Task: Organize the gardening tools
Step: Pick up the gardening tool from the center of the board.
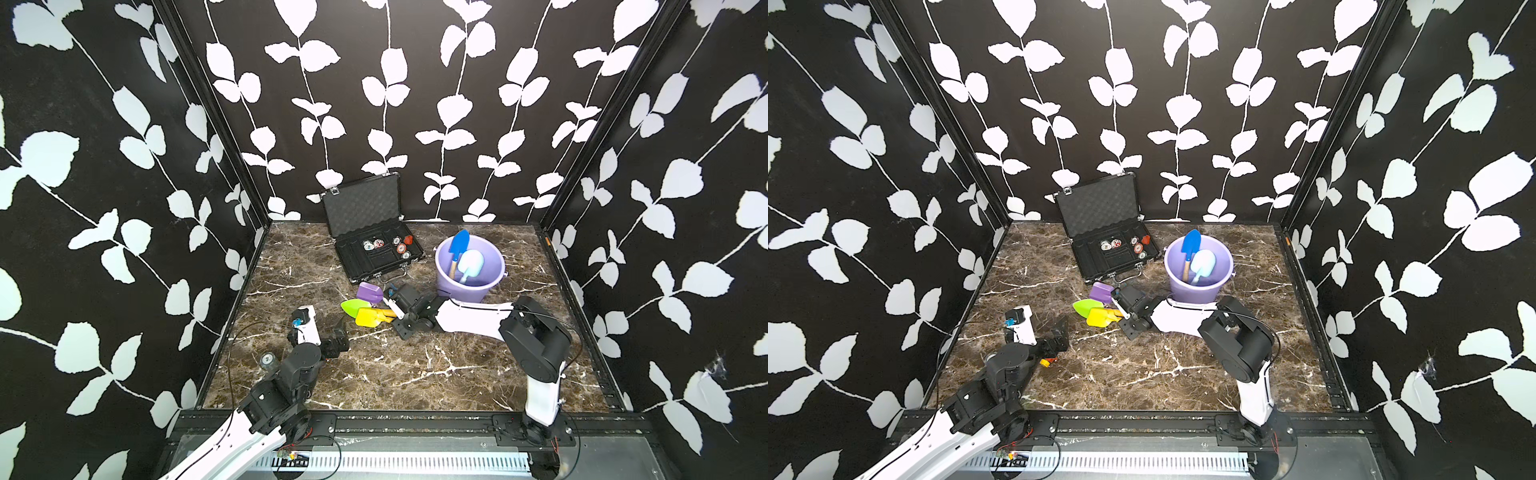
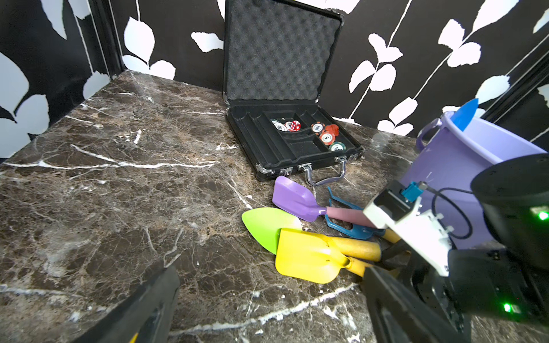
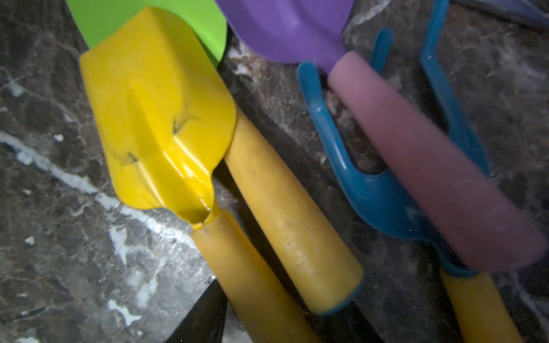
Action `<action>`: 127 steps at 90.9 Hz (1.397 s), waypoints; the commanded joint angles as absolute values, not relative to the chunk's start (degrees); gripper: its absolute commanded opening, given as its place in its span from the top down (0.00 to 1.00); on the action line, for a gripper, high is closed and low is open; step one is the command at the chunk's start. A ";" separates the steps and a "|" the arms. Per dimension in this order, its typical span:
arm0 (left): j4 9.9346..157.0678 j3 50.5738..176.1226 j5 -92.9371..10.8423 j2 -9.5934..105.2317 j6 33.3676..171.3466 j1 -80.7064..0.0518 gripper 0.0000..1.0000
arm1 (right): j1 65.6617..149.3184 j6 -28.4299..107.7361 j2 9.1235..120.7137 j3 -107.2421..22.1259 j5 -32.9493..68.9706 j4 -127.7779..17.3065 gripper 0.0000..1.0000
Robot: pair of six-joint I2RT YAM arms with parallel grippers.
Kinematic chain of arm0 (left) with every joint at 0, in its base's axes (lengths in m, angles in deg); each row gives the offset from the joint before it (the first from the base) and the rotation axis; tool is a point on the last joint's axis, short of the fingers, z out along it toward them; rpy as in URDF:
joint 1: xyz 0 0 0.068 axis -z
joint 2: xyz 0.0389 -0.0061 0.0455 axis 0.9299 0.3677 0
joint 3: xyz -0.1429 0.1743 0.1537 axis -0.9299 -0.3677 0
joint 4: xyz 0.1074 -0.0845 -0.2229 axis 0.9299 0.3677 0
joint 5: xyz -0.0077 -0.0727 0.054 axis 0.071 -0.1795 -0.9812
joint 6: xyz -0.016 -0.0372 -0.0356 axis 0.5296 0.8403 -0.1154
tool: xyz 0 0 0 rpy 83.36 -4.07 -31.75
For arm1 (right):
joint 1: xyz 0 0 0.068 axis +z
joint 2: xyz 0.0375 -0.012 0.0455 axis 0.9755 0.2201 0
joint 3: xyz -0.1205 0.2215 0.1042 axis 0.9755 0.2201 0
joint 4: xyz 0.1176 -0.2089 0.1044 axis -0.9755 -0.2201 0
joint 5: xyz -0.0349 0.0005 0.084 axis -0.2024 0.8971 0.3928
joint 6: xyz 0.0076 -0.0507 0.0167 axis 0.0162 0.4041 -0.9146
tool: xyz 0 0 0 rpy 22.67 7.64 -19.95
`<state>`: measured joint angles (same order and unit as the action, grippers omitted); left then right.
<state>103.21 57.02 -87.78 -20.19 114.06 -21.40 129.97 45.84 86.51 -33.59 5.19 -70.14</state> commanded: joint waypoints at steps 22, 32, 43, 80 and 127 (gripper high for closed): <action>101.53 58.35 -84.22 -19.72 111.02 -21.79 0.01 | 131.97 41.40 83.15 -33.80 4.15 -74.16 0.48; 104.66 60.68 -84.35 -19.28 110.35 -21.78 0.01 | 132.11 41.22 84.36 -33.69 4.14 -72.55 0.59; 108.53 62.56 -85.44 -18.90 111.65 -21.78 0.01 | 132.12 41.71 86.70 -33.80 5.92 -70.62 0.64; 109.62 62.04 -90.01 -19.68 115.56 -21.84 0.01 | 132.96 43.03 88.55 -32.51 6.27 -71.89 0.65; 105.07 62.65 -78.33 -14.63 118.36 -21.77 0.01 | 136.52 42.01 74.86 -22.24 5.15 -66.28 1.00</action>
